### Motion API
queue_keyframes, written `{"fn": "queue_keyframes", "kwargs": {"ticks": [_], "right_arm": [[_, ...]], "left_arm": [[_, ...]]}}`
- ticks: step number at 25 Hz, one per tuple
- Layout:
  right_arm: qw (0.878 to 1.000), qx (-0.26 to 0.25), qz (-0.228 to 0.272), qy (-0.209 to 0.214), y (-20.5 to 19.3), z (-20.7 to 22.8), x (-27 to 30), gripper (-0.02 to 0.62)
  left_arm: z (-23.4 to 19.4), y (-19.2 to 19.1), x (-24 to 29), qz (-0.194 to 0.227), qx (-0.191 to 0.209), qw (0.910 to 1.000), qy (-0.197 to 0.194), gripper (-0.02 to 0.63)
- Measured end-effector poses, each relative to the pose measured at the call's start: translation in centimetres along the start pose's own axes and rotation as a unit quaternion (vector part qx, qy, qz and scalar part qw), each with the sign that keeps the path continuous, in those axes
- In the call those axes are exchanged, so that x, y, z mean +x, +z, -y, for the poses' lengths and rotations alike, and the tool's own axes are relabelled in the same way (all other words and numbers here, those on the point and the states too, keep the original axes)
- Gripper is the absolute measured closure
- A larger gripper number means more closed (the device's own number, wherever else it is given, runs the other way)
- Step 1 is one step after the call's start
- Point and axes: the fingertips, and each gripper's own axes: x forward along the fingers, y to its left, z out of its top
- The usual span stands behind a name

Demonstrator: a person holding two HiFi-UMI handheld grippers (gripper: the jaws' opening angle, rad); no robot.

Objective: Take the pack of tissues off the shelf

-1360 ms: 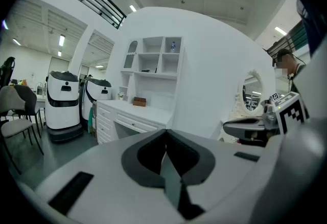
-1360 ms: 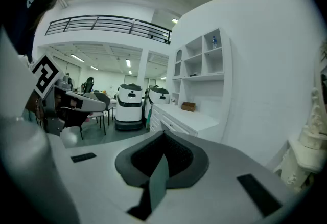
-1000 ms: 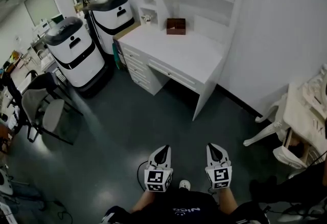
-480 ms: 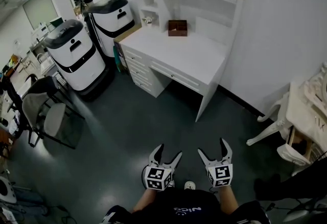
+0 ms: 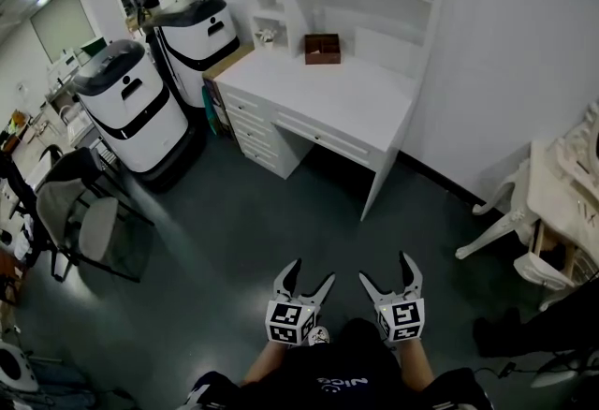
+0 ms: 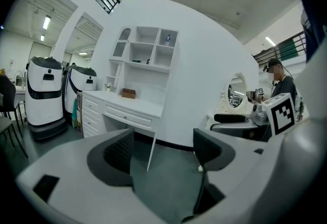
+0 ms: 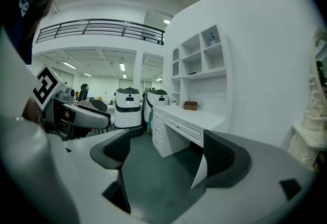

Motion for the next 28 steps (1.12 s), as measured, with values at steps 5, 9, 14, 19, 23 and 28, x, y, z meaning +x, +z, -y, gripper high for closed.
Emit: {"fn": "queue_keyframes", "kwargs": {"ticks": [5,9,14,19,23,28], "right_arm": [[1.0,0.008,-0.006,-0.007,-0.2,-0.4,0.8,0.161],[1.0,0.008,-0.008,-0.007,-0.3,0.0,2.2,0.161],[1.0,0.01,-0.022,0.009,-0.9,1.3,5.4,0.163],[0.999,-0.003,-0.022,0.045,0.2,3.8,10.6,0.163],[0.998,-0.015,-0.009,0.068,2.2,6.6,15.5,0.163],[0.994,-0.032,-0.009,0.105,4.2,9.6,20.6,0.163]], "left_arm": [[-1.4,0.3,0.2,-0.001,-0.004,1.0,0.0,0.264],[-2.4,0.5,1.0,0.002,-0.006,1.0,0.004,0.264],[-3.7,1.0,3.7,0.005,-0.014,0.9998,0.012,0.264],[-5.6,2.6,7.5,0.011,-0.021,0.999,0.039,0.264],[-7.4,4.4,11.3,0.011,-0.017,0.9982,0.056,0.264],[-8.8,7.2,16.5,0.023,-0.023,0.9966,0.076,0.264]]}}
